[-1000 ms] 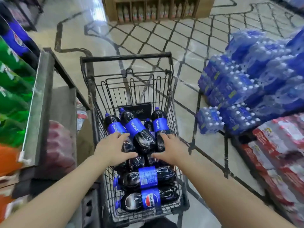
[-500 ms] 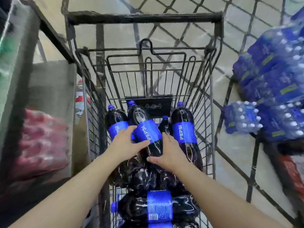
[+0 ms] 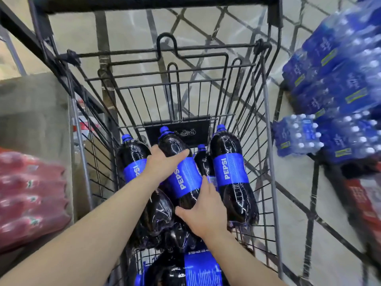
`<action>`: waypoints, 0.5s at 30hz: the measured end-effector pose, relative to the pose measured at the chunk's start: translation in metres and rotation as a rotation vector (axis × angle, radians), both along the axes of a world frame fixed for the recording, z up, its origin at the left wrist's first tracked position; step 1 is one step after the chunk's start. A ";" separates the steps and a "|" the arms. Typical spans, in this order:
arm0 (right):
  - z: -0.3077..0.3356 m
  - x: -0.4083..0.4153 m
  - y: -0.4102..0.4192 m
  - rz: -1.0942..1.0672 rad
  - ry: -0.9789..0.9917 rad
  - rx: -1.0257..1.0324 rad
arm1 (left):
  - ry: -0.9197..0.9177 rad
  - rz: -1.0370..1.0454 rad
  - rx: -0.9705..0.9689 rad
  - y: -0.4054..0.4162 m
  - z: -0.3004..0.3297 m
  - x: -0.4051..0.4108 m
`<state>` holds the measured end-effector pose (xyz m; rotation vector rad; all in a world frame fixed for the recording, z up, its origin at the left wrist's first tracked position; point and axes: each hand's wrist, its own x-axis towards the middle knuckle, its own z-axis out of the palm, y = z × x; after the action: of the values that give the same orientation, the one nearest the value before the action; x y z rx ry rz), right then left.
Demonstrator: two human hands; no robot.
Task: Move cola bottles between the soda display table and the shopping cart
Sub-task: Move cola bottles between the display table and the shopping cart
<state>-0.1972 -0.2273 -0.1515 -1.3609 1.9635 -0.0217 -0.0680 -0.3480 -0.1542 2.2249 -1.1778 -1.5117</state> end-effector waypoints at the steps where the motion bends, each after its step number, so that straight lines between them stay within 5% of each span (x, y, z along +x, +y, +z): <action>1: 0.000 0.001 0.004 -0.018 0.000 -0.007 | 0.014 0.011 0.018 -0.005 -0.004 -0.003; 8: -0.002 -0.002 0.017 -0.019 -0.001 -0.019 | 0.308 0.281 0.140 -0.020 -0.036 -0.002; 15: -0.006 -0.005 0.015 0.025 -0.016 0.056 | 0.365 0.359 0.081 -0.011 -0.031 -0.010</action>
<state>-0.2019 -0.2128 -0.1570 -1.3449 1.9190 0.0339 -0.0783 -0.3593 -0.1856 1.9546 -0.5853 -1.7291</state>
